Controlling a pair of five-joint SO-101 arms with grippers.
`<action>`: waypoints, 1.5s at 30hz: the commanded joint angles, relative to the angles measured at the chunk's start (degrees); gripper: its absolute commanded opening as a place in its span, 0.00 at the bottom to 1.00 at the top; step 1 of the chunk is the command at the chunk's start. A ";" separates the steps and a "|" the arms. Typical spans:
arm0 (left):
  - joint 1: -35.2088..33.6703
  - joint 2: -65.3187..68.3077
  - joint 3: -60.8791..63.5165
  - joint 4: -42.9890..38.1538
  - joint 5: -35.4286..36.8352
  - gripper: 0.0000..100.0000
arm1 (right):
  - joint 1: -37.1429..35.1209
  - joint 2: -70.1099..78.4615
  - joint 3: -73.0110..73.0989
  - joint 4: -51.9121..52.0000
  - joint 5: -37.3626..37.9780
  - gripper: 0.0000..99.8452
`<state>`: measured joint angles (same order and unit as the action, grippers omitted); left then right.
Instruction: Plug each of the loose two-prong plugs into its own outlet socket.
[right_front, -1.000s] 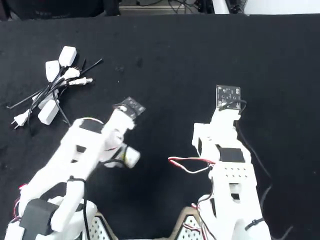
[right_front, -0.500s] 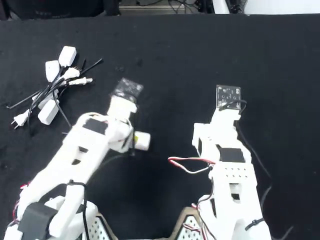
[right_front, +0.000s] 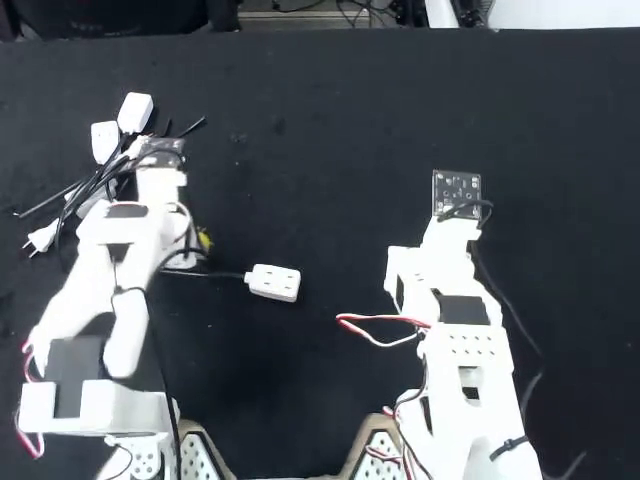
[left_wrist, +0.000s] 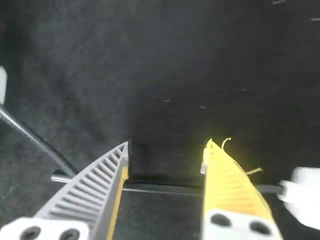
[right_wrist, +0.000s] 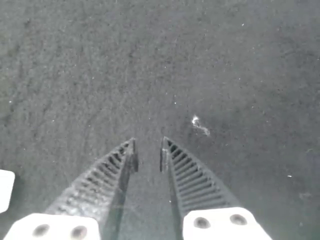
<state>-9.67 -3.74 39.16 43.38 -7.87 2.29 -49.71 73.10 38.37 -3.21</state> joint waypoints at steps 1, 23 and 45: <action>-2.15 1.49 -3.38 -0.70 0.88 0.24 | 0.35 0.22 -2.33 -0.97 -0.53 0.08; -15.96 -24.79 -4.79 20.57 -8.18 0.26 | 0.35 0.22 -2.33 -0.97 -0.53 0.08; -29.58 21.01 -43.47 18.64 -39.65 0.26 | 0.26 0.57 -1.89 -1.32 -0.53 0.08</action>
<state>-40.35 14.81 1.98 63.34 -48.48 2.29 -49.27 73.10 38.37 -3.21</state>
